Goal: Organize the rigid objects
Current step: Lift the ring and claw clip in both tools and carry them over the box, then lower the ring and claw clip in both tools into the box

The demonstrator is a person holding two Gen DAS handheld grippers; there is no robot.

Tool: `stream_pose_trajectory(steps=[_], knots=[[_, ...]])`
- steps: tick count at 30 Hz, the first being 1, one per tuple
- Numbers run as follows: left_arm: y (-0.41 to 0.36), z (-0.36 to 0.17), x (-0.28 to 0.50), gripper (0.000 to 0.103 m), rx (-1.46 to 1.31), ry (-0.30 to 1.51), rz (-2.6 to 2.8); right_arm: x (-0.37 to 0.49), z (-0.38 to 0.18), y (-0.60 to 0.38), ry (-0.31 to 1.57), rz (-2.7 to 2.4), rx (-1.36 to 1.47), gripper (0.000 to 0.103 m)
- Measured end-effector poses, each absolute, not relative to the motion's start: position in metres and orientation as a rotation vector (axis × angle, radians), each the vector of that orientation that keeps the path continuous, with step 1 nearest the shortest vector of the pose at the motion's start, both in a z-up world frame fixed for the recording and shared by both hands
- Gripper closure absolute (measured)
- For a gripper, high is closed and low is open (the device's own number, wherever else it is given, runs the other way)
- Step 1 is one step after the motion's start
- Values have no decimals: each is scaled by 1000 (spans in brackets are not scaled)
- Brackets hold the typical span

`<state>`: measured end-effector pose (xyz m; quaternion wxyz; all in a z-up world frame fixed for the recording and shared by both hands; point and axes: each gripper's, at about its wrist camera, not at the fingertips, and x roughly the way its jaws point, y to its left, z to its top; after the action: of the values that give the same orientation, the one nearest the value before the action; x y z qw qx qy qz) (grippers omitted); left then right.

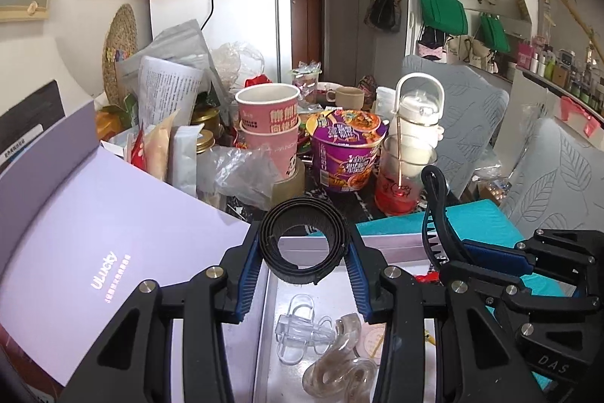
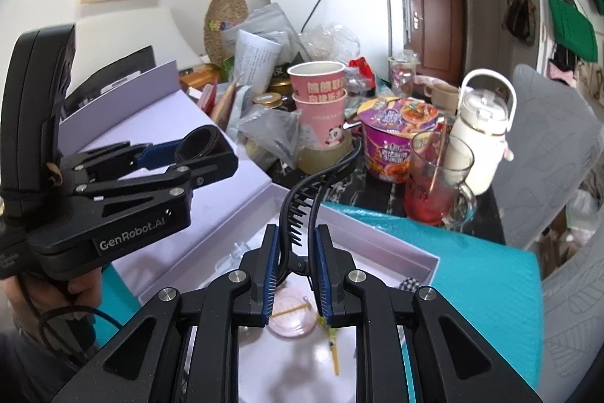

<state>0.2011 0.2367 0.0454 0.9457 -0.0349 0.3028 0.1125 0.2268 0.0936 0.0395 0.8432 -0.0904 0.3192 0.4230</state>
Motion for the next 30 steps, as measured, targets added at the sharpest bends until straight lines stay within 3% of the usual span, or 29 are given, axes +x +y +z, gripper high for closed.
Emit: stream_pose_trajectory(steps=[30], knots=[[216,-30,242,61,-28,842,166,259,-21,108,841,901,-295,84]])
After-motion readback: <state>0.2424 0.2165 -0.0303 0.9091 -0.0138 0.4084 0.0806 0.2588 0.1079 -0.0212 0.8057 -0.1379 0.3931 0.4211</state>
